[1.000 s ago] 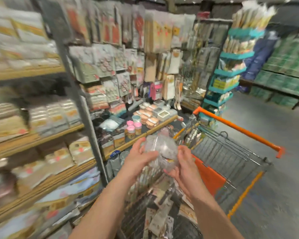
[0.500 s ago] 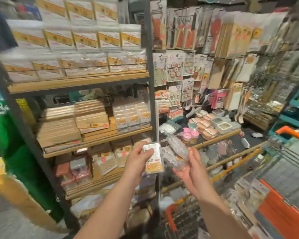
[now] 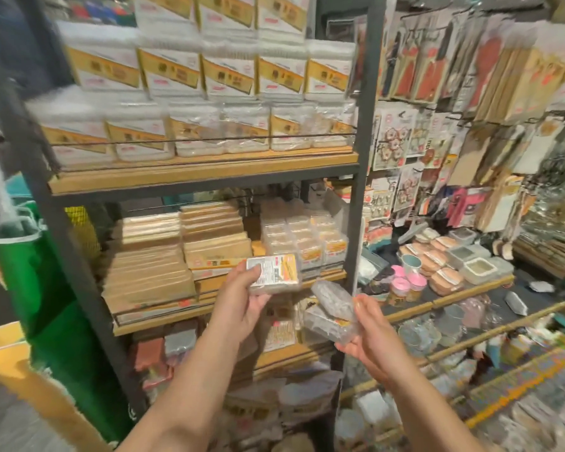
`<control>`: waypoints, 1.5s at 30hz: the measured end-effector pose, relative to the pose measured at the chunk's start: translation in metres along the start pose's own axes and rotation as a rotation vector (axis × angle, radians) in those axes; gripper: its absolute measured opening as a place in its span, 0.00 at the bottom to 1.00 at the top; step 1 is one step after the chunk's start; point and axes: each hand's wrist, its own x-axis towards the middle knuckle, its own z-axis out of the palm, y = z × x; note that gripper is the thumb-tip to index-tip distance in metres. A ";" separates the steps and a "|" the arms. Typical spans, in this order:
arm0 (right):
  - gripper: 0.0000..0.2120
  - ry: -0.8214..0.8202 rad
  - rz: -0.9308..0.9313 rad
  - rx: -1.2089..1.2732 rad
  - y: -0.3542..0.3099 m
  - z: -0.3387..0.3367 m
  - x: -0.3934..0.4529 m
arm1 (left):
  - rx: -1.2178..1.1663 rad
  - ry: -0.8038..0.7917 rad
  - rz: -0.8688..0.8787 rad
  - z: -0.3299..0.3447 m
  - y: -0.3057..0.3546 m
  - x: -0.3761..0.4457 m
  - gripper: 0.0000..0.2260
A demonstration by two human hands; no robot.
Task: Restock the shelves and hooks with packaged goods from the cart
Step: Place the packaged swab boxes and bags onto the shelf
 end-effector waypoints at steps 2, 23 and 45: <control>0.13 -0.030 0.001 -0.014 -0.005 0.001 0.008 | -0.003 0.015 0.026 0.003 -0.002 0.005 0.18; 0.12 -0.137 0.046 -0.020 -0.017 0.000 0.029 | 0.242 0.092 -0.036 0.005 -0.014 0.010 0.11; 0.08 0.089 -0.024 -0.019 -0.037 -0.050 0.013 | 1.242 -0.151 0.284 0.112 0.007 0.141 0.14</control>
